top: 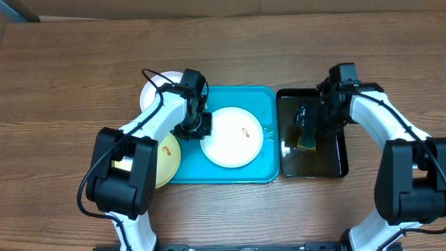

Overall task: Clean dirty plates on tray and stack at the side
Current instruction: 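Dip and rub the held sponge in the water with the right gripper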

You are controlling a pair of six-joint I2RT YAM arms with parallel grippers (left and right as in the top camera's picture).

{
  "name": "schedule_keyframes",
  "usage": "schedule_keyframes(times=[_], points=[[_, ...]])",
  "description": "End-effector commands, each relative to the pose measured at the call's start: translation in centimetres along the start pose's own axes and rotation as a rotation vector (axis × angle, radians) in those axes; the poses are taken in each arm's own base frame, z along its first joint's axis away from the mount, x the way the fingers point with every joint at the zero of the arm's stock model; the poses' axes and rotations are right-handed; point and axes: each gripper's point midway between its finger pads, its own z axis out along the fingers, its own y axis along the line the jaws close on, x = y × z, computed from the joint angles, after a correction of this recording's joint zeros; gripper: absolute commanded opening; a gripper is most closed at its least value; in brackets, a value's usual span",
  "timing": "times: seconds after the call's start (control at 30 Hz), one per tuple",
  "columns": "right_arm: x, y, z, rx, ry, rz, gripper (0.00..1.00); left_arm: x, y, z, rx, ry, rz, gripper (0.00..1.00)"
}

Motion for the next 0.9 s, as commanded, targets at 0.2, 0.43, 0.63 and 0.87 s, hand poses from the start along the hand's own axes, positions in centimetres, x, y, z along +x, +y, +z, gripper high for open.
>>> schedule_keyframes(times=[0.2, 0.43, 0.63, 0.87], points=[[0.9, -0.9, 1.0, 0.093, -0.003, -0.013, 0.57, 0.6, 1.1, 1.1, -0.060, 0.018, -0.002, 0.11], [-0.8, -0.8, 2.3, 0.127, -0.118, -0.061, 0.07, 0.7, 1.2, 1.1, -0.063, 0.020, -0.002, 0.12], [-0.2, -0.5, 0.6, 0.147, -0.058, -0.054, 0.36, 0.7, 1.3, 1.1, -0.068, 0.019, -0.002, 0.38], [4.3, -1.5, -0.4, 0.198, 0.134, -0.008, 0.44, 0.9, 1.3, 1.0, -0.070, 0.026, -0.003, 0.46]])
